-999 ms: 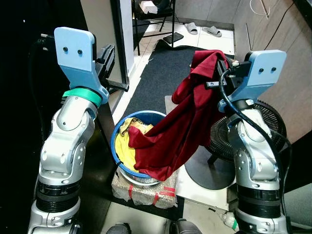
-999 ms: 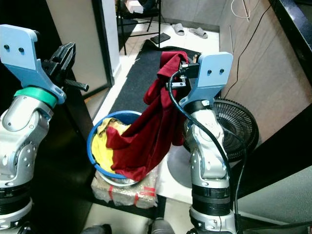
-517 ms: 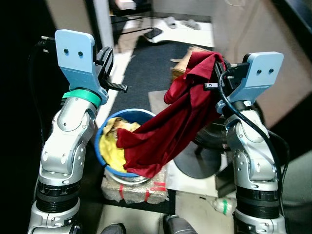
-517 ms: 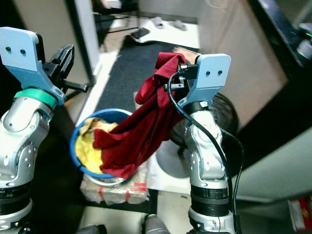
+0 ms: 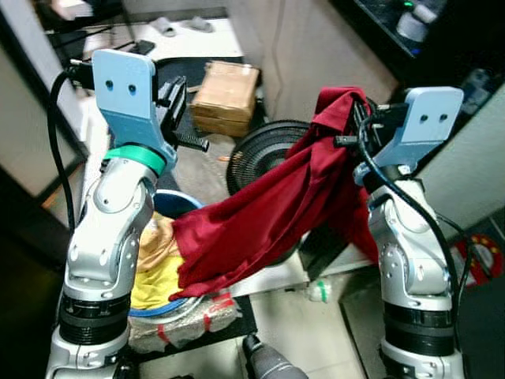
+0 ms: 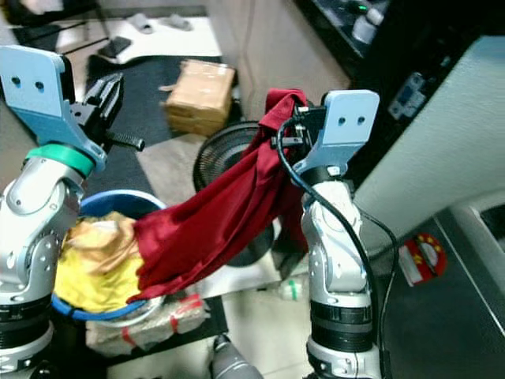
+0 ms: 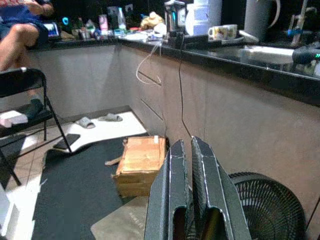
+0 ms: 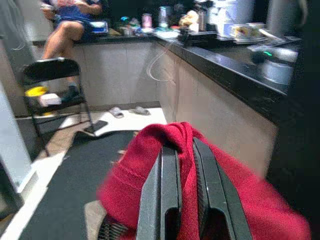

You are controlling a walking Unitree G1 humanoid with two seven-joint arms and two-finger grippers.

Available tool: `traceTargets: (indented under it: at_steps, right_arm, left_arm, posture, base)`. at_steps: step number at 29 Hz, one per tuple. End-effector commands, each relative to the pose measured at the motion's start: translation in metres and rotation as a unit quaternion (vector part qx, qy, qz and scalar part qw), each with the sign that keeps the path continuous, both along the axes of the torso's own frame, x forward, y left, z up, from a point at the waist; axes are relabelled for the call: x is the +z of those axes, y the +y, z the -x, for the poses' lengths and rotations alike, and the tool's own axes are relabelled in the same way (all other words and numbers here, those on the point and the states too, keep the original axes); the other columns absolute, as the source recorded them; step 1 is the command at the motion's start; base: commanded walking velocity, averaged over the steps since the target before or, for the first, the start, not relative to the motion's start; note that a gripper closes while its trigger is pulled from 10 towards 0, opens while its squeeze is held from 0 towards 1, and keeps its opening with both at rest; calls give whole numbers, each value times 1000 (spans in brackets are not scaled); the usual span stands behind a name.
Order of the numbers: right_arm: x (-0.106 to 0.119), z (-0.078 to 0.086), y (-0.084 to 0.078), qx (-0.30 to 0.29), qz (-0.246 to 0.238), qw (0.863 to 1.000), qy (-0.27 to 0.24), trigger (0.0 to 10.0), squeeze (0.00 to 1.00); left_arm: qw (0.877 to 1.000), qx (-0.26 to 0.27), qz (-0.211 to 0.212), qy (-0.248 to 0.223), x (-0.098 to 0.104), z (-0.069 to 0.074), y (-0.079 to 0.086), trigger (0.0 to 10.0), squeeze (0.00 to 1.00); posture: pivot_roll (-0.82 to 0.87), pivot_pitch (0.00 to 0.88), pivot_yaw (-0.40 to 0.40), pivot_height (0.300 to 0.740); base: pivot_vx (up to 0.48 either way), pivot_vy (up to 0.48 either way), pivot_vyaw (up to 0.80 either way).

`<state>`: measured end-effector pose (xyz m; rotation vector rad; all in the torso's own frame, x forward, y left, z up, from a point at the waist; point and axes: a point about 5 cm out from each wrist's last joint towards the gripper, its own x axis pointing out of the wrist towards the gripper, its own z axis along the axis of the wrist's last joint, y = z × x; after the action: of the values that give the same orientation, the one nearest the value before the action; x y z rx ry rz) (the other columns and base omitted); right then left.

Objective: Clothes washing

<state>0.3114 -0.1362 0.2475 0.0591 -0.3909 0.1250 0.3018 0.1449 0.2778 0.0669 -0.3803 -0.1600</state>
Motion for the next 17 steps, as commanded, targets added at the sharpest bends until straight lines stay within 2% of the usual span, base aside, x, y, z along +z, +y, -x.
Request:
traceTargets:
  at_steps: [1, 17]
  right_arm:
    - [-1, 1, -7, -14, -5, 1000, 2, 10000, 0]
    - [-2, 2, -8, -22, -7, 1000, 3, 10000, 0]
  left_arm:
    - [1000, -6, -5, 10, -4, -1, -3, 10000, 0]
    - [1000, -7, -7, 13, -4, -1, -3, 10000, 0]
  posture:
    - [-7, 78, 37, 740]
    - [-7, 84, 44, 740]
  base:
    - [0, 0, -800]
    - [0, 0, -800]
